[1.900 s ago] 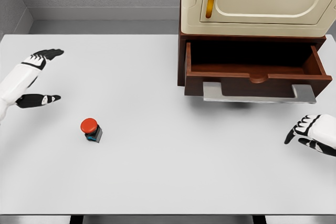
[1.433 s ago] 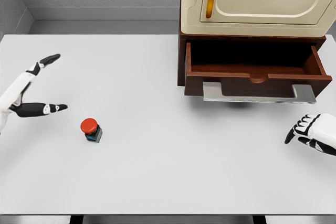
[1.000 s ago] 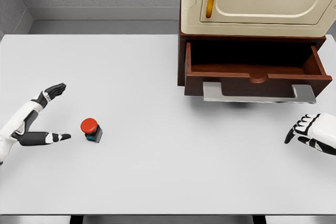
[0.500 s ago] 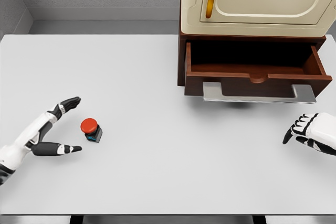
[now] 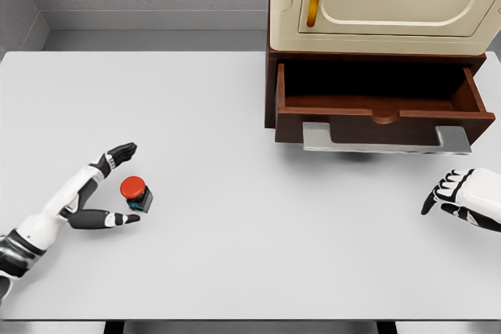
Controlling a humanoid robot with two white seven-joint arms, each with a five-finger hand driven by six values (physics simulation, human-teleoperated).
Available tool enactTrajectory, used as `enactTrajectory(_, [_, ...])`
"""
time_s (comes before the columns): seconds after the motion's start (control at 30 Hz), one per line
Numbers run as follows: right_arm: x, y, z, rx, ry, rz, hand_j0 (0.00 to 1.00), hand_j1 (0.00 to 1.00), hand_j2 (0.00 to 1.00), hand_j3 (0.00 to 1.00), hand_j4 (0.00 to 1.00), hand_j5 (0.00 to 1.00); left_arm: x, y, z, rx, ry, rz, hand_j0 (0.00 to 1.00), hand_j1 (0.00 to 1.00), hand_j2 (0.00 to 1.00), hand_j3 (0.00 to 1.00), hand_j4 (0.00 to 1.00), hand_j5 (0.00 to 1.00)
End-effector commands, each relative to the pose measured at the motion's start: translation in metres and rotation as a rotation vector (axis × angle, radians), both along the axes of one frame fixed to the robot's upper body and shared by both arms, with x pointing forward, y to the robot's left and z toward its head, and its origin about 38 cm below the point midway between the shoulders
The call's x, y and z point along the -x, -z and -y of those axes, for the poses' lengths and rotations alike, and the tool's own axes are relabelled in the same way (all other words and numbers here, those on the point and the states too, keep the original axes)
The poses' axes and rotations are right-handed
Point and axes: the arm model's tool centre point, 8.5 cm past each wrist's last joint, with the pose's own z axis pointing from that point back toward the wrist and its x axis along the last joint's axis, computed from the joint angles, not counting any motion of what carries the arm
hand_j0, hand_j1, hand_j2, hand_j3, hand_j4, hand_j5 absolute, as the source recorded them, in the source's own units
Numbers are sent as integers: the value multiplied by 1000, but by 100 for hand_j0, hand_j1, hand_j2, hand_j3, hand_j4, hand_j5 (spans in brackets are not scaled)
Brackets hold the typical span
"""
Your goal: Put the switch into the drawer with left arm, and close the drawer with right arm
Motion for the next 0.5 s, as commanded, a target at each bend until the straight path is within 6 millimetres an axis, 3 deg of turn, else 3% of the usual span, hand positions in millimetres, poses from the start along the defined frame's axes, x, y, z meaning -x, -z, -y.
enactTrajectory(0.0, [0,-1,0,-3,2,-1,50,50,50,50,50,50,0,4,1,22,-11,-22,100,100,100,100,100,100])
enactTrajectory(0.23, [0,-1,0,-5,1,-1,50,50,50,50,50,50,2,1,-8,-36,19,-63,100,100,100,100,100,100])
enactTrajectory(0.47, [0,-1,0,0,-1,2,50,50,50,50,50,50,4,-19,-13,-113,64,-83,98,98,98,98,98,98])
